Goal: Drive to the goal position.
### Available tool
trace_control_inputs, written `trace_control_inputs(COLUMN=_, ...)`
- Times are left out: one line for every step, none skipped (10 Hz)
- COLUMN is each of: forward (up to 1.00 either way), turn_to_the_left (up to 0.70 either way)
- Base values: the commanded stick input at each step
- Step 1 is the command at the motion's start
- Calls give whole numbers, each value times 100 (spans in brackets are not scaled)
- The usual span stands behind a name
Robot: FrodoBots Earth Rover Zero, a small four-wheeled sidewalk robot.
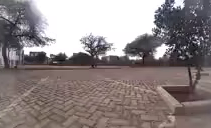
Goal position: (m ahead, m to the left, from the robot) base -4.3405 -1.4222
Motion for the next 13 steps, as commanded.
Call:
trace_control_inputs(forward=70, turn_to_the_left=0)
trace_control_inputs(forward=70, turn_to_the_left=0)
trace_control_inputs(forward=70, turn_to_the_left=0)
trace_control_inputs(forward=70, turn_to_the_left=0)
trace_control_inputs(forward=70, turn_to_the_left=0)
trace_control_inputs(forward=70, turn_to_the_left=0)
trace_control_inputs(forward=70, turn_to_the_left=0)
trace_control_inputs(forward=70, turn_to_the_left=0)
trace_control_inputs(forward=70, turn_to_the_left=0)
trace_control_inputs(forward=70, turn_to_the_left=0)
trace_control_inputs(forward=70, turn_to_the_left=0)
trace_control_inputs(forward=70, turn_to_the_left=0)
trace_control_inputs(forward=70, turn_to_the_left=0)
